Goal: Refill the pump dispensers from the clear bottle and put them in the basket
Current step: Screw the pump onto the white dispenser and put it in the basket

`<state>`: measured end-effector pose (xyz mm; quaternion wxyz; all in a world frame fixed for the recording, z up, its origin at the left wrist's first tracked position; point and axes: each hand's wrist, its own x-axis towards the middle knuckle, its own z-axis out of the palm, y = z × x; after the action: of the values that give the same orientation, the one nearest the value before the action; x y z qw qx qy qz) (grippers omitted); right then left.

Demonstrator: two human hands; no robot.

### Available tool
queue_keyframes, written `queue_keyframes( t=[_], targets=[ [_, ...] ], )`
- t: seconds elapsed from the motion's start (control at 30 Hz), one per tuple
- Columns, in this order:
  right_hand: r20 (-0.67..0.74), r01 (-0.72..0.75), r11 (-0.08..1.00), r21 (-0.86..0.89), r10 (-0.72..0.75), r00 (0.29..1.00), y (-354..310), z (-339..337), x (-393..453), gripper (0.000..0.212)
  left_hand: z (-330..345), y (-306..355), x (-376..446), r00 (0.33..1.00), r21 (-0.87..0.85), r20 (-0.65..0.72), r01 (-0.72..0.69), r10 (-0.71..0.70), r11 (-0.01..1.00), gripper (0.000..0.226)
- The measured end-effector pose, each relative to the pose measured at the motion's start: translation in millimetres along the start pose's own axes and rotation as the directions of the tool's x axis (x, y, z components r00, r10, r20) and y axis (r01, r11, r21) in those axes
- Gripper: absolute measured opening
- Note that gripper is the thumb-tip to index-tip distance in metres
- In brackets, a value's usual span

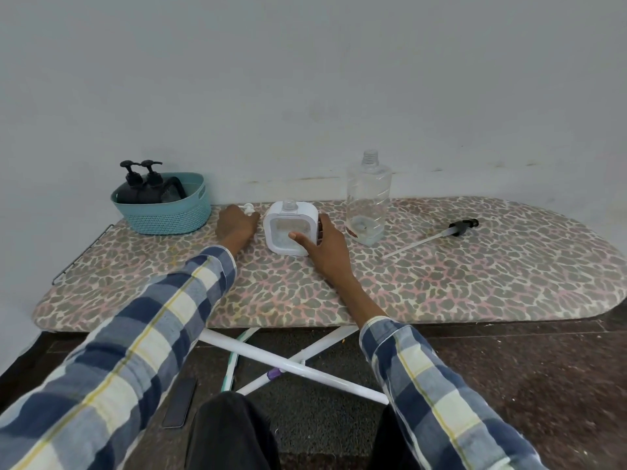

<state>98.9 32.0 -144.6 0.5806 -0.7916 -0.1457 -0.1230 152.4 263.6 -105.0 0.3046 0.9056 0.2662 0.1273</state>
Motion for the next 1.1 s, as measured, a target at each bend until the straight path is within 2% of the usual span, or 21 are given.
queue_keyframes(
  t=[0.1,0.2,0.33,0.43,0.53,0.67,0.77,0.9,1.1],
  targets=[
    [0.001,-0.005,1.000,-0.011,0.005,1.000,-1.5,-0.2,-0.8,0.067,-3.1,16.4,-11.8,1.000,-0.229,-0.017,0.008,-0.012,0.973,0.042],
    [0.007,-0.007,1.000,-0.023,0.007,1.000,-3.2,-1.3,-1.5,0.064,-10.9,31.6,-20.6,0.994,-0.422,-0.111,-0.040,-0.007,0.906,0.041],
    [0.011,-0.004,0.999,-0.036,0.004,1.000,-5.2,-2.2,-2.4,0.063,-36.0,50.8,-32.9,0.985,-0.568,-0.173,-0.086,-0.016,0.818,0.027],
    [0.015,-0.004,0.999,-0.039,0.005,1.000,-5.5,-1.9,-2.3,0.063,-51.2,62.0,-34.0,0.988,-0.735,-0.151,-0.100,-0.019,0.670,0.033],
    [0.016,-0.016,0.999,-0.038,0.017,1.000,-6.4,-1.7,-2.7,0.066,-56.2,71.7,-39.9,0.997,-0.834,-0.068,-0.077,0.038,0.547,0.033],
    [0.010,-0.017,0.999,-0.033,0.017,1.000,-7.0,-1.6,-4.6,0.070,-47.7,78.7,-51.8,0.989,-0.825,-0.089,-0.141,0.120,0.547,0.028],
    [0.005,-0.013,0.999,-0.039,0.014,1.000,-6.0,-2.0,-4.3,0.065,-42.7,79.2,-56.2,0.986,-0.816,-0.127,-0.167,0.110,0.554,0.032],
    [0.005,-0.014,0.999,-0.043,0.014,1.000,-6.3,-2.6,-3.5,0.060,-43.9,76.5,-59.6,0.972,-0.790,-0.207,-0.236,0.115,0.565,0.019],
    [0.008,-0.026,0.998,-0.048,0.027,1.000,-7.9,-3.2,-4.7,0.061,-47.6,74.8,-75.8,0.898,-0.662,-0.297,-0.438,0.324,0.608,0.016]
  ],
)
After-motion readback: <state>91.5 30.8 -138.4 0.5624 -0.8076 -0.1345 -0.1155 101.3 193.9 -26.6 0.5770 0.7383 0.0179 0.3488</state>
